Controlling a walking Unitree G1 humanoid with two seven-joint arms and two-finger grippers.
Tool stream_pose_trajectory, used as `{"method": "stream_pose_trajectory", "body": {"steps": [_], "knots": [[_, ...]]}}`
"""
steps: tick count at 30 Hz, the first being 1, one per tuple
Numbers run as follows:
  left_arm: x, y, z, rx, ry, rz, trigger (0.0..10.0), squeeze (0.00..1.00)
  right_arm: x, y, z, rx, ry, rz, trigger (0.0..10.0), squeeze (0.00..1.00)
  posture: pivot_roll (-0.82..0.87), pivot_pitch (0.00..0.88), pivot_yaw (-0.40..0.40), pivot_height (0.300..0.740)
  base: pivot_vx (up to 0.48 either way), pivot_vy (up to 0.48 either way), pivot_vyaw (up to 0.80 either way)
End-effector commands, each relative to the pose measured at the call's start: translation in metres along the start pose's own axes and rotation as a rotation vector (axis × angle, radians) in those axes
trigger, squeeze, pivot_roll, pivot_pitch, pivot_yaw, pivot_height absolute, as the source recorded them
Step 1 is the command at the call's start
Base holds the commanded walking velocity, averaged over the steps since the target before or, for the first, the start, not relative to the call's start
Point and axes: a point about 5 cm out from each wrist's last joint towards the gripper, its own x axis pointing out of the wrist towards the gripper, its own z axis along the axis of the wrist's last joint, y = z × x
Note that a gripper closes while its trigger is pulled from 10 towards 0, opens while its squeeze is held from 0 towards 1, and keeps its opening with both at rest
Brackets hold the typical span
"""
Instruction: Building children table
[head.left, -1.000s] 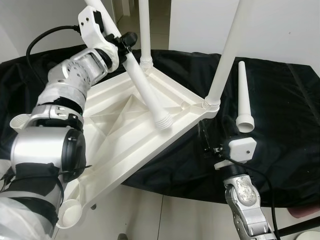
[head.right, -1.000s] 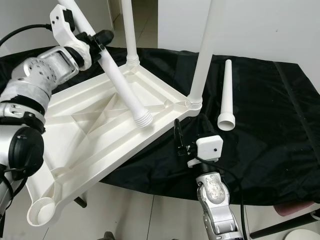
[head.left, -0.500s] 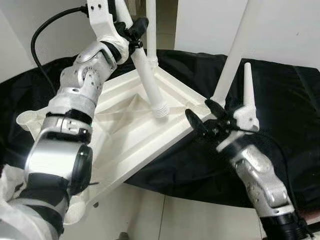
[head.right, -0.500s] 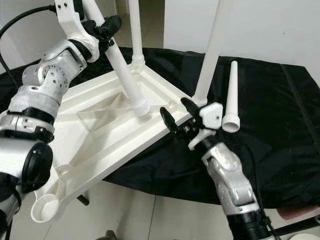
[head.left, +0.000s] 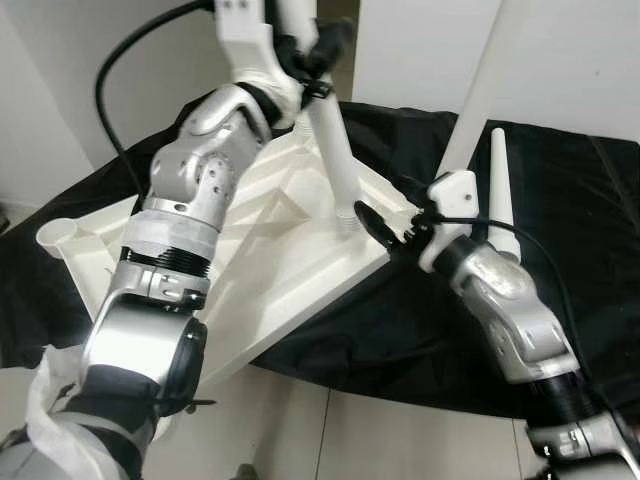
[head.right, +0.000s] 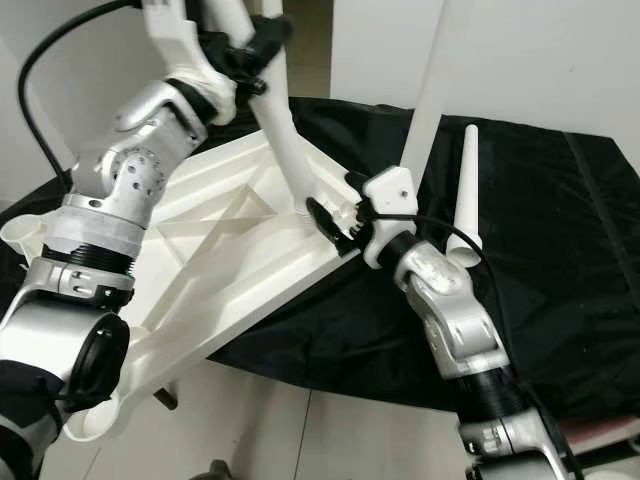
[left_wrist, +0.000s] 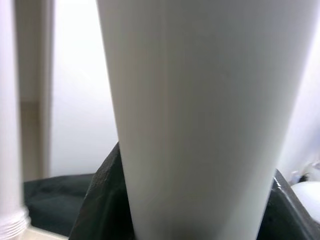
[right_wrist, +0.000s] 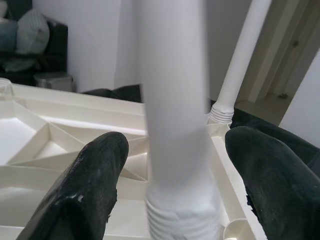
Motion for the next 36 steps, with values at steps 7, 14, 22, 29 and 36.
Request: {"method": "stream_pose_trajectory", "body": {"steps": [7, 14, 22, 29, 36], "knots": [[0.006, -0.024, 0.001, -0.022, -0.021, -0.091, 10.0, 0.0, 0.021, 0.003, -0.002, -0.084, 0.04, 0.019, 10.0, 0.0, -0.01, 0.013, -0.028, 0.74, 0.0, 0.0, 0.0], [0.011, -0.043, 0.0, -0.019, -0.023, -0.135, 10.0, 0.0, 0.045, -0.003, -0.004, -0.177, 0.09, -0.042, 10.0, 0.0, 0.0, 0.011, -0.035, 0.74, 0.0, 0.0, 0.0], [0.01, -0.046, 0.0, -0.001, -0.018, -0.138, 10.0, 0.0, 0.047, -0.006, -0.007, -0.182, 0.128, -0.052, 3.6, 0.0, 0.0, 0.013, -0.039, 0.74, 0.0, 0.0, 0.0], [0.009, -0.045, -0.002, 0.012, -0.001, -0.127, 10.0, 0.0, 0.044, -0.004, -0.009, -0.168, 0.111, -0.034, 0.0, 0.0, 0.0, 0.019, -0.038, 0.74, 0.0, 0.0, 0.0], [0.006, -0.049, -0.007, 0.063, 0.026, -0.13, 10.0, 0.0, 0.036, 0.001, -0.012, -0.094, 0.095, -0.045, 0.0, 0.0, 0.01, 0.023, -0.039, 0.74, 0.0, 0.0, 0.0]]}}
